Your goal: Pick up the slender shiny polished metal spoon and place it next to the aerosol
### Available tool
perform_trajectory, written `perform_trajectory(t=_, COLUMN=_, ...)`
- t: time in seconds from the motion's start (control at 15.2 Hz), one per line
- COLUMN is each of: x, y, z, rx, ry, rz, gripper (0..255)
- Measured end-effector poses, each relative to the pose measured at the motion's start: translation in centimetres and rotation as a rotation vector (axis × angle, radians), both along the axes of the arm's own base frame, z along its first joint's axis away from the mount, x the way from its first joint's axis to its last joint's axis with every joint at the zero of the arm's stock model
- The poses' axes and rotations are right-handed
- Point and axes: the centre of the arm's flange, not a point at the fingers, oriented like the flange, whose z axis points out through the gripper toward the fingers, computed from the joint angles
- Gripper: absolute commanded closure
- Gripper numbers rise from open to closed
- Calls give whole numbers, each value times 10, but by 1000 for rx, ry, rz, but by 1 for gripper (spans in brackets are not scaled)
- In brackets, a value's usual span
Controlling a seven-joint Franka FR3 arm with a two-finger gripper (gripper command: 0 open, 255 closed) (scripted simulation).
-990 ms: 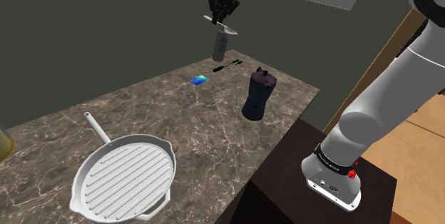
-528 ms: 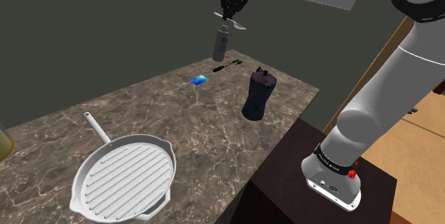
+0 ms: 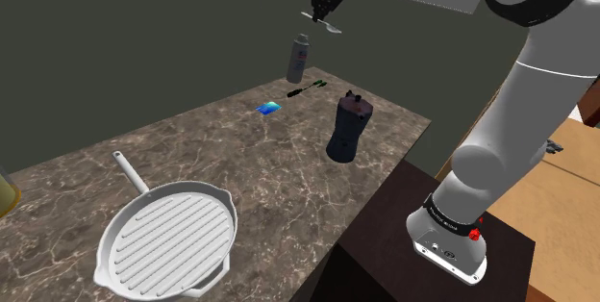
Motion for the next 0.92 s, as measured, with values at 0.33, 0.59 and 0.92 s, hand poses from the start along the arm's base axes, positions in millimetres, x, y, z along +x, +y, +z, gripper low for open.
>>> perform_trajectory(t=0.33, x=26, y=-61, z=0, rx=0, ry=0, rz=0, gripper=255)
perform_trajectory(t=0.59, x=42, y=-110, z=2, rx=0, ry=0, rz=0, gripper=255)
perform_trajectory(t=0.92, x=59, y=-153, z=-6, rx=0, ry=1, rz=0, gripper=255)
